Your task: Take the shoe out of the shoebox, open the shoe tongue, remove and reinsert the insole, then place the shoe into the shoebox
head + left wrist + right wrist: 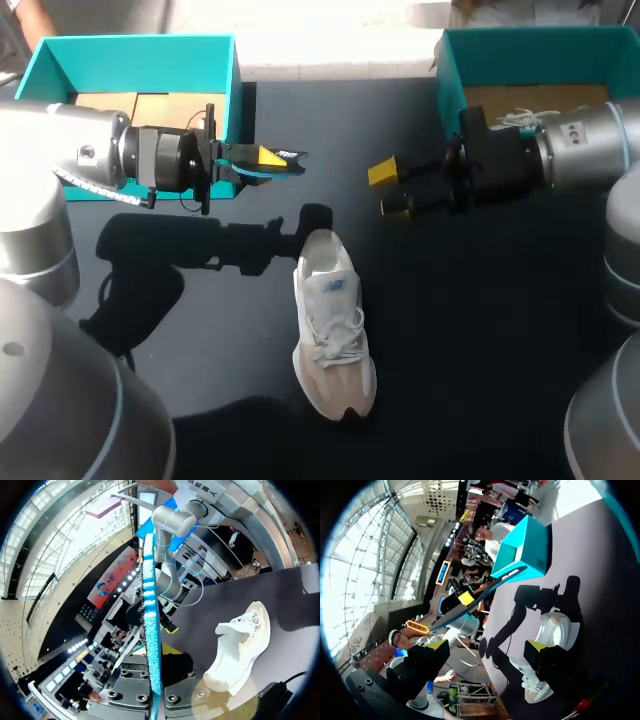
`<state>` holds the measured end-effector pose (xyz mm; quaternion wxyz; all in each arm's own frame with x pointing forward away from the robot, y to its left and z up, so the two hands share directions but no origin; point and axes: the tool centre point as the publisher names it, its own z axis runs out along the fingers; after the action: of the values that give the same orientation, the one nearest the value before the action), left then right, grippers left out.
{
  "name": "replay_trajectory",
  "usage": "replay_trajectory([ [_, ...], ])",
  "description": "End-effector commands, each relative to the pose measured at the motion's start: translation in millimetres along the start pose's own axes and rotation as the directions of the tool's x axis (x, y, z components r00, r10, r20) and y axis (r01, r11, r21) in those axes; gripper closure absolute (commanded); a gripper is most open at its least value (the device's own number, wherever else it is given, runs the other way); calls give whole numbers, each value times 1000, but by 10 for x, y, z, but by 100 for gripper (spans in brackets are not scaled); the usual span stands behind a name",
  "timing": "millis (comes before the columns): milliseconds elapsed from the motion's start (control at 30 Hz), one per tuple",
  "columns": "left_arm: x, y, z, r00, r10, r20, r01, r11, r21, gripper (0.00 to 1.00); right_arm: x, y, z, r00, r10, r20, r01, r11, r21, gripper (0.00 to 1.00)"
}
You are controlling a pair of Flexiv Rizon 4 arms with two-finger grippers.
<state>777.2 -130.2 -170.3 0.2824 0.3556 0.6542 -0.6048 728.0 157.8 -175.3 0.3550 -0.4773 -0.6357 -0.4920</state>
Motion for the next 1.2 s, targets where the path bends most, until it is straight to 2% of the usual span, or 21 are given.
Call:
replay_trajectory([
  [33,116,-60,37,715,689,-115,-698,699,-157,100,-6,3,23,1000,0,0,0,1000,-1,0],
  [100,138,-79,49,736,669,-101,-675,715,-182,100,-6,3,23,1000,0,0,0,1000,-1,0],
  [633,138,-79,49,736,669,-101,-675,715,-182,100,-6,3,23,1000,0,0,0,1000,-1,0],
  [667,182,-37,92,735,670,-105,-677,716,-173,100,-6,3,23,1000,0,0,0,1000,-1,0],
  [733,227,-3,138,749,660,-52,-659,737,-151,100,-8,3,37,1000,-4,-5,4,1000,6,0],
  [867,252,3,191,725,687,33,-682,724,-102,100,-3,-13,79,999,-12,-39,12,1000,-2,0],
  [1067,207,9,252,717,695,50,-687,718,-112,100,-1,-48,167,998,-7,-65,7,1000,-1,0],
  [1200,128,32,306,712,698,71,-687,715,-130,100,-9,-71,308,996,12,-93,-9,999,33,0],
])
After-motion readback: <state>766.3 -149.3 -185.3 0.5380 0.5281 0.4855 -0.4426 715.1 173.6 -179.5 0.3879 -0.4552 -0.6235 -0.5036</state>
